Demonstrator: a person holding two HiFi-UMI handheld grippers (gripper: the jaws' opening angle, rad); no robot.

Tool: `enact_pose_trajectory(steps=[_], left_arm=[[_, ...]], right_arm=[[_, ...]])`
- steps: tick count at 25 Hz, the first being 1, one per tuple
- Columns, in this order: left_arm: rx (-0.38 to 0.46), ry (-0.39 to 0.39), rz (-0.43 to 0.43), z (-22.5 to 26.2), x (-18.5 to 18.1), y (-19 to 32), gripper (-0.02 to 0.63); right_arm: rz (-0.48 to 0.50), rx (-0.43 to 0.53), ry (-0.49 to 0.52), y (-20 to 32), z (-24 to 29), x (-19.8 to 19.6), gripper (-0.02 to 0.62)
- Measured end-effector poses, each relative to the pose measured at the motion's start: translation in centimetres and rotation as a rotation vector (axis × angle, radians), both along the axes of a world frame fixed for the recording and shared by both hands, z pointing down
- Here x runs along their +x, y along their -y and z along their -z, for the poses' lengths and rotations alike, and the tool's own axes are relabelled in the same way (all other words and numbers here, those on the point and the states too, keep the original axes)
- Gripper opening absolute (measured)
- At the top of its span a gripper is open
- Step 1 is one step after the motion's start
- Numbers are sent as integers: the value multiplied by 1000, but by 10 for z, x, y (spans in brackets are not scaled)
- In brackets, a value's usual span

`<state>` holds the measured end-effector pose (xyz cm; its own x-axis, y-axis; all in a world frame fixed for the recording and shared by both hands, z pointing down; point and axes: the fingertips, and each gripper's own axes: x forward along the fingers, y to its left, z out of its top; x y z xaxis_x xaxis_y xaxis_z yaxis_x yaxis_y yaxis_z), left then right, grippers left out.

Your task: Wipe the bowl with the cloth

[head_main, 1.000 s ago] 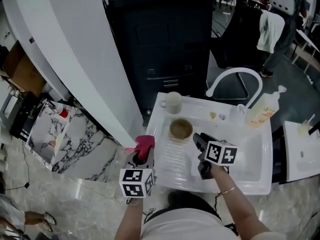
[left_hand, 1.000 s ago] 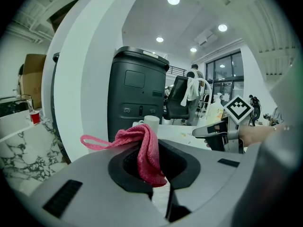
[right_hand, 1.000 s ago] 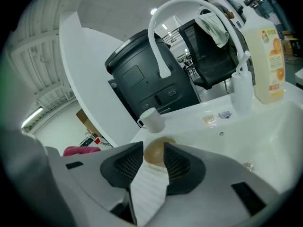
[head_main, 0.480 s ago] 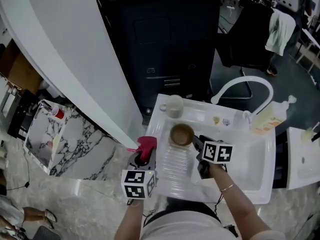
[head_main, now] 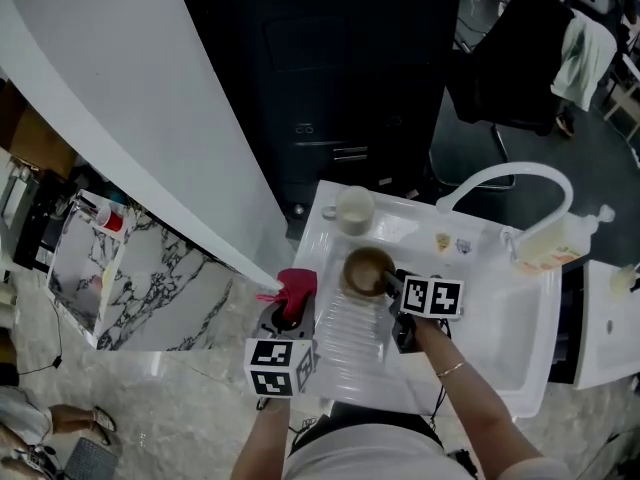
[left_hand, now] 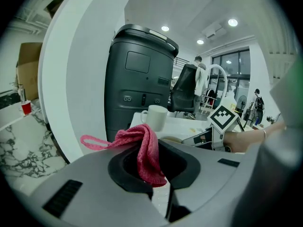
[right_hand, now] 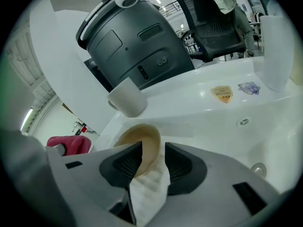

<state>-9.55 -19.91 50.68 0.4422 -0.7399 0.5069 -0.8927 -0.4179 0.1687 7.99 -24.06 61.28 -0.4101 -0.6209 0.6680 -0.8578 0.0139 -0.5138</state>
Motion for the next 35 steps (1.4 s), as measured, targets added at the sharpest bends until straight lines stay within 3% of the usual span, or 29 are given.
enact_pose_trajectory(steps=[4, 8, 19, 35], left_arm=[[-10, 2, 7, -5, 0, 5, 46], [-20, 5, 14, -8, -2, 7, 46], [-9, 4, 8, -2, -1, -1, 46], [123, 20, -43, 50, 5, -35, 46]], right_arm=[[21, -34, 12, 2, -10, -6, 152], [24, -52, -16, 3, -17, -7, 94], [18, -29, -107, -4, -4, -3, 18], [69, 309, -327, -41, 115, -10, 15]])
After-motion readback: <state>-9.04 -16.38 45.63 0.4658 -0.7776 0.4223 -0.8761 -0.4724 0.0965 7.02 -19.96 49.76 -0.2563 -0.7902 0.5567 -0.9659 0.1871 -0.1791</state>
